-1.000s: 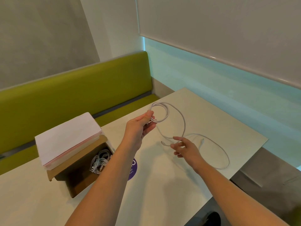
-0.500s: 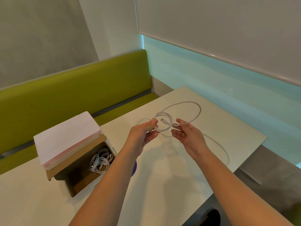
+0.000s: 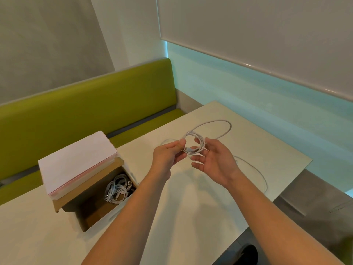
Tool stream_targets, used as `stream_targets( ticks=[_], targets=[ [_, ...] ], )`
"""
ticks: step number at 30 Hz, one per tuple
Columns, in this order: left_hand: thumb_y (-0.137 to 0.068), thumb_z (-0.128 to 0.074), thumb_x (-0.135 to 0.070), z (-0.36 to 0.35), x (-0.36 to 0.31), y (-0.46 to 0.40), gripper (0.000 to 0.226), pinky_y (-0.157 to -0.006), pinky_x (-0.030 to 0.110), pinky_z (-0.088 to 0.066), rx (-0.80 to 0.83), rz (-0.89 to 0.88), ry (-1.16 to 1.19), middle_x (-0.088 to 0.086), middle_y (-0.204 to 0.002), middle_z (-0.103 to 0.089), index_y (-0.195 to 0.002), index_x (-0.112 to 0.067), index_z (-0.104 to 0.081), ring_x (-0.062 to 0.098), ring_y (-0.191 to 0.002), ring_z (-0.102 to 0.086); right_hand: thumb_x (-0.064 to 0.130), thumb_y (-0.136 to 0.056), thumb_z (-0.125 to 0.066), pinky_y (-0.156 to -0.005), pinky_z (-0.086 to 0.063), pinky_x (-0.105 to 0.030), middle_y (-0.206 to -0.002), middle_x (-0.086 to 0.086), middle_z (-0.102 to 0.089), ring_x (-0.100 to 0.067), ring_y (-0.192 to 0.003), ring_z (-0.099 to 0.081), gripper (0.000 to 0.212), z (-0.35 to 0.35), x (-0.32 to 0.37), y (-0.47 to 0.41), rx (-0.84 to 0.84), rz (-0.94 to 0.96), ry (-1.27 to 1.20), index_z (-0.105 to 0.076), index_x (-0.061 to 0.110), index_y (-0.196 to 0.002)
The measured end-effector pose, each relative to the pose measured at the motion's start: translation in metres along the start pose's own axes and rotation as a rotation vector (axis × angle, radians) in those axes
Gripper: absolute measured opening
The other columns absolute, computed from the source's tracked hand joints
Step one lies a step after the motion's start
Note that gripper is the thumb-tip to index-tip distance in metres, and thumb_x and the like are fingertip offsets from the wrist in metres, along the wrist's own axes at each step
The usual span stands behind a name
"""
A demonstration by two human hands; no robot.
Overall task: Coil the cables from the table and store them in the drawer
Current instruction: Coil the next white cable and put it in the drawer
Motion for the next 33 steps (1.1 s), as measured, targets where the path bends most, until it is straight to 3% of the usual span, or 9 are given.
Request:
stream_targets(
  ticks=[2, 6, 10, 16, 24, 29, 33],
  targets=[
    [-0.084, -0.075, -0.015, 0.000, -0.001, -0.001, 0.010, -0.065, 0.021, -0.057, -0.002, -0.017, 0.007, 0.014, -0.087, -0.072, -0.087, -0.006, -0.075, 0.021, -0.076, -0.069, 0.013, -0.091, -0.064, -0.076, -0.057, -0.037, -0.094, -0.015, -0.069, -0.025, -0.081, -0.067, 0.028, -0.003, 0.002, 0.000, -0.008, 0.026, 0.056, -0.058, 0.008, -0.117],
    [-0.084, -0.074, -0.014, 0.000, -0.002, -0.004, 0.012, -0.065, 0.021, -0.057, -0.013, -0.026, 0.042, 0.016, -0.090, -0.073, -0.090, -0.004, -0.075, 0.020, -0.074, -0.070, -0.006, -0.086, -0.064, -0.083, -0.058, -0.033, -0.100, -0.013, -0.068, -0.022, -0.085, -0.068, 0.042, -0.001, 0.004, -0.003, -0.031, 0.034, 0.088, -0.056, 0.007, -0.125],
    [-0.085, -0.074, -0.014, 0.007, -0.011, -0.011, 0.025, -0.069, 0.021, -0.058, -0.079, -0.053, 0.101, 0.013, -0.092, -0.074, -0.104, 0.002, -0.073, 0.015, -0.076, -0.070, -0.011, -0.082, -0.066, -0.073, -0.057, -0.031, -0.103, -0.013, -0.063, -0.018, -0.077, -0.065, 0.050, 0.000, -0.006, -0.002, 0.011, -0.049, 0.258, -0.056, 0.005, -0.128],
    [-0.086, -0.074, -0.015, 0.014, -0.033, -0.019, 0.027, -0.070, 0.021, -0.059, -0.151, -0.139, 0.139, 0.010, -0.087, -0.072, -0.106, 0.003, -0.072, 0.013, -0.073, -0.067, -0.007, -0.082, -0.069, -0.071, -0.056, -0.027, -0.084, -0.007, -0.067, -0.016, -0.074, -0.066, 0.026, 0.019, -0.035, 0.005, 0.015, -0.155, 0.656, -0.068, 0.004, -0.106],
    [-0.086, -0.073, -0.016, 0.015, -0.049, -0.018, 0.023, -0.067, 0.020, -0.058, -0.184, -0.217, 0.135, 0.006, -0.087, -0.073, -0.106, -0.004, -0.073, 0.016, -0.081, -0.067, -0.009, -0.078, -0.070, -0.064, -0.057, -0.022, -0.075, -0.005, -0.064, -0.011, -0.062, -0.063, 0.019, 0.071, -0.051, 0.001, -0.153, -0.203, 0.995, -0.069, 0.005, -0.093],
    [-0.087, -0.071, -0.016, 0.017, -0.064, -0.020, 0.026, -0.070, 0.021, -0.059, -0.182, -0.268, 0.147, 0.006, -0.089, -0.073, -0.111, -0.004, -0.072, 0.012, -0.077, -0.067, -0.011, -0.077, -0.070, -0.069, -0.060, -0.029, -0.096, -0.011, -0.069, -0.017, -0.068, -0.063, 0.023, 0.094, -0.064, -0.001, -0.223, -0.271, 1.130, -0.062, 0.010, -0.075],
    [-0.088, -0.070, -0.016, 0.013, -0.058, -0.019, 0.023, -0.072, 0.022, -0.059, -0.156, -0.259, 0.163, 0.006, -0.089, -0.073, -0.110, -0.006, -0.072, 0.014, -0.080, -0.066, -0.009, -0.077, -0.069, -0.069, -0.057, -0.029, -0.092, -0.001, -0.066, -0.015, -0.065, -0.060, 0.026, 0.094, -0.063, -0.004, -0.228, -0.286, 1.295, -0.056, 0.013, -0.072]
  ],
)
Point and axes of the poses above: each hand's wrist, its own y-axis away from the middle knuckle, its own z-axis out of the back of the hand, x = y × z, the point moved 9 cm from there along -y, towards the middle knuckle
